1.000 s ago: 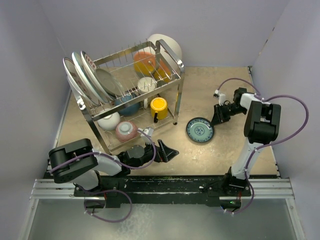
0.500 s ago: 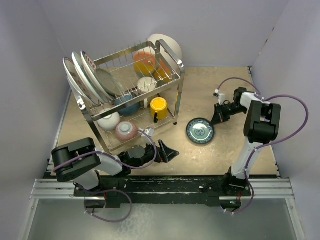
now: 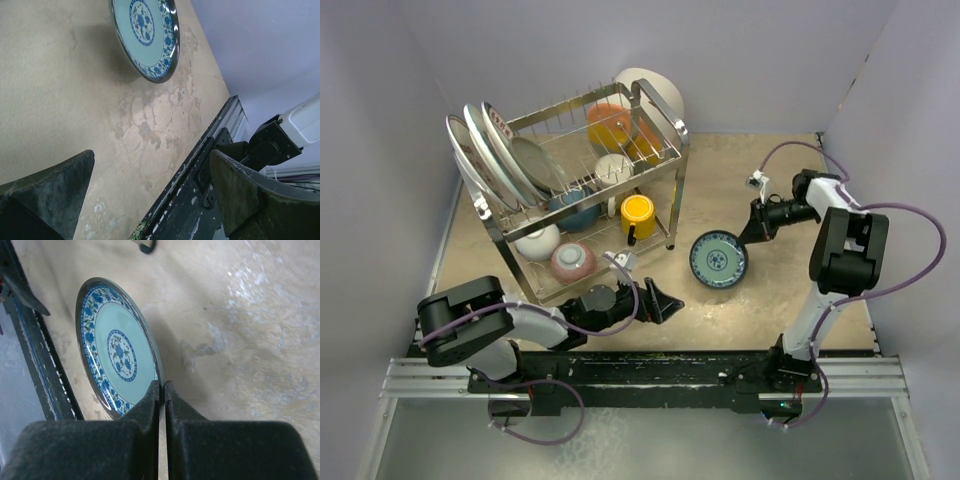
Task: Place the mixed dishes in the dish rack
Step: Pick up the plate at the center of the board.
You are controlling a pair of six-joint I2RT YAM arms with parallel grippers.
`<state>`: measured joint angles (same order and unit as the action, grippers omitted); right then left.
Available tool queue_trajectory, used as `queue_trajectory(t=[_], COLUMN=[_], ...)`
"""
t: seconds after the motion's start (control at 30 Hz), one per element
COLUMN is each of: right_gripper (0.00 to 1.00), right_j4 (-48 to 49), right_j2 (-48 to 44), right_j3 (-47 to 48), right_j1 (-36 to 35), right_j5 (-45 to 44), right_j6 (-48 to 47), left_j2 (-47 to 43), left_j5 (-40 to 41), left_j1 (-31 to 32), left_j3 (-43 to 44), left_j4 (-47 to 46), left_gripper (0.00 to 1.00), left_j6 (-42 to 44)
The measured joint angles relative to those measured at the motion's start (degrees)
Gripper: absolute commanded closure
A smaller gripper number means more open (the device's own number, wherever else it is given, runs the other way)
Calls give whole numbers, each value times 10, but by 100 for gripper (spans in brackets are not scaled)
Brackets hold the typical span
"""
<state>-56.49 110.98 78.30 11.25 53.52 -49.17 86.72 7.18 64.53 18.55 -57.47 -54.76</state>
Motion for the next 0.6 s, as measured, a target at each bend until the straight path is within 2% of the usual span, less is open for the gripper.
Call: queue_trajectory(t=[0.23,0.37,0.6], right_gripper=[100,100,100], right_j4=[-86,-120,-138], right_j2=[-37,-37,-54], right_j3=[21,23,23], right_j1=[0,-2,-36], right_j5=[62,80,91], right_j6=[-115,-160,-198], left_j2=[-34,-35,-25], left_j5=[20,32,66], left_j1=[1,1,1], left_j3=[55,72,136], left_j4=[65,90,136], left_gripper=[1,0,9], left_j6=[90,114,124])
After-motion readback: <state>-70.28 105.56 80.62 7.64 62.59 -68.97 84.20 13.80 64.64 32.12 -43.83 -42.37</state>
